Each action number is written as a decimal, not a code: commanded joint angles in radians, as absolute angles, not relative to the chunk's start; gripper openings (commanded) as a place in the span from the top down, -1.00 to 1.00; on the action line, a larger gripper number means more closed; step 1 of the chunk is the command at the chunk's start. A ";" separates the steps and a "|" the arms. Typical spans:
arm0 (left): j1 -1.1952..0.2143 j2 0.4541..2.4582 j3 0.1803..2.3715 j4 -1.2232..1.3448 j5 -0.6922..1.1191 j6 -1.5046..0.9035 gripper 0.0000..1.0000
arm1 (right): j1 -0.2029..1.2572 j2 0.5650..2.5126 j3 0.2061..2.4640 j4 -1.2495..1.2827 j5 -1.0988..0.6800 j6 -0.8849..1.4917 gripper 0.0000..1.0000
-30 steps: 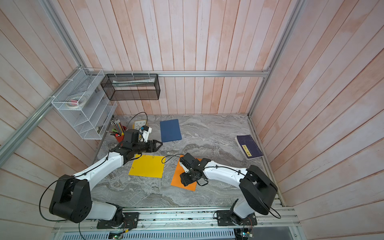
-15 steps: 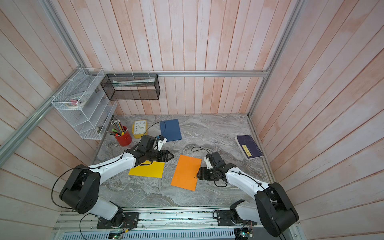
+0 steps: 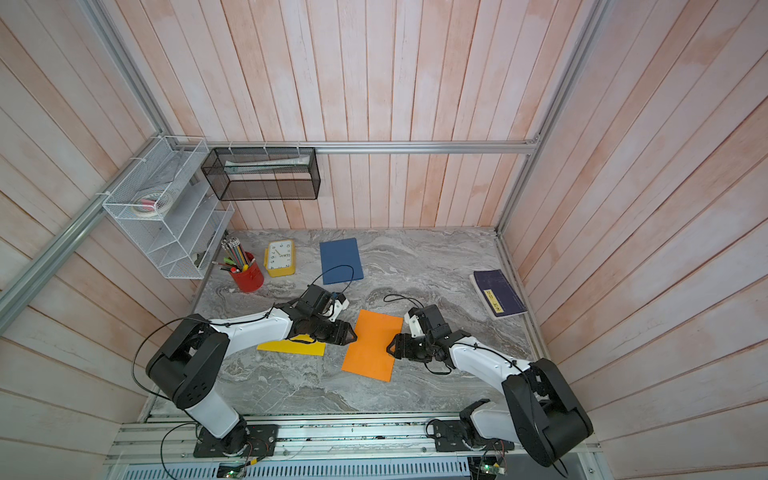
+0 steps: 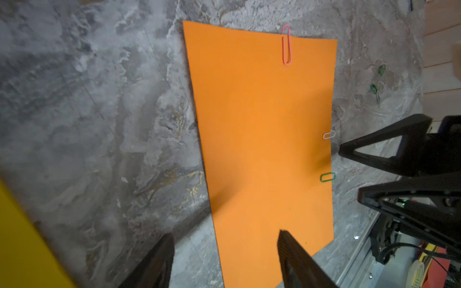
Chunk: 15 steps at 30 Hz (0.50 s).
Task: Unclip the paperclips from the documents
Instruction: Move the document to the center of the board.
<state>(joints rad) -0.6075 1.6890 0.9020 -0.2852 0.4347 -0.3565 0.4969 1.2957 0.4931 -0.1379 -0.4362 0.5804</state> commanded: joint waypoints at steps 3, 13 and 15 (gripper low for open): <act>-0.612 1.706 0.905 -0.303 0.419 -0.361 -0.38 | 0.520 1.349 0.497 -0.088 -0.463 0.600 -0.45; -0.627 1.717 0.894 -0.321 0.436 -0.354 -0.38 | 0.535 1.437 0.550 -0.059 -0.495 0.578 -0.46; -0.630 1.719 0.893 -0.320 0.441 -0.356 -0.38 | 0.535 1.451 0.557 -0.052 -0.504 0.569 -0.45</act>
<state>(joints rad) -0.6235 1.6989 0.9020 -0.2993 0.4374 -0.3599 0.5289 1.4185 0.5484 -0.0307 -0.4988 0.5827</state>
